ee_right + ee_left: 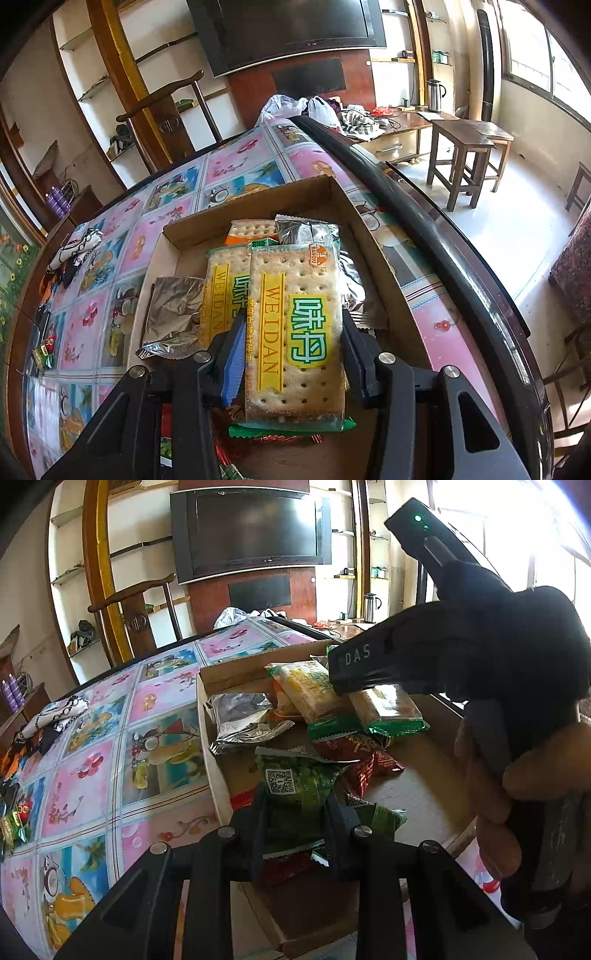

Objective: Organize snacks
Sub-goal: 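Lower the green pea bag into the box with left while right releases WEIDAN pack there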

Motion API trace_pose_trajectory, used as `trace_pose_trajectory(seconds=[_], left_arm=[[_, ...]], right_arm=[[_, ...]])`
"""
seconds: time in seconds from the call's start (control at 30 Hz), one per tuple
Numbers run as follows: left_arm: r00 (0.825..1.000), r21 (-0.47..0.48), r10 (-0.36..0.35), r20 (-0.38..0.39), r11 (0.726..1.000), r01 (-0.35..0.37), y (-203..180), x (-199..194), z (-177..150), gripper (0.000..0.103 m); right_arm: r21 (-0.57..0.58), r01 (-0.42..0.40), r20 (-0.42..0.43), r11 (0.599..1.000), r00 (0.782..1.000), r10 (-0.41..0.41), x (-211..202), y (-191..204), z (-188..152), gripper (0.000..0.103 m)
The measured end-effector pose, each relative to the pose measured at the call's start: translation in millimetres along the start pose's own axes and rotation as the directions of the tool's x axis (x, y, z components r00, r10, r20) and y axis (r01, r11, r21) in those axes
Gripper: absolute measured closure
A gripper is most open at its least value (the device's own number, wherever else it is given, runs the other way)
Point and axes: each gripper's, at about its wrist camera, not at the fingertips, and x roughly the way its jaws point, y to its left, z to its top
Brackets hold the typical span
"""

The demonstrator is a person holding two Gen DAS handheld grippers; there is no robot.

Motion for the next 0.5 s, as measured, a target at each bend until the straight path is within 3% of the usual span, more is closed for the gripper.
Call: trace_pose_trajectory(seconds=[0.5], left_arm=[[1.000, 0.013, 0.008, 0.004, 1.000, -0.008, -2.6, -0.4, -0.6, 0.078]], right_arm=[[-0.018, 0.011, 0.005, 1.000, 1.000, -0.011, 0.2, 4.2, -2.3, 0.054]])
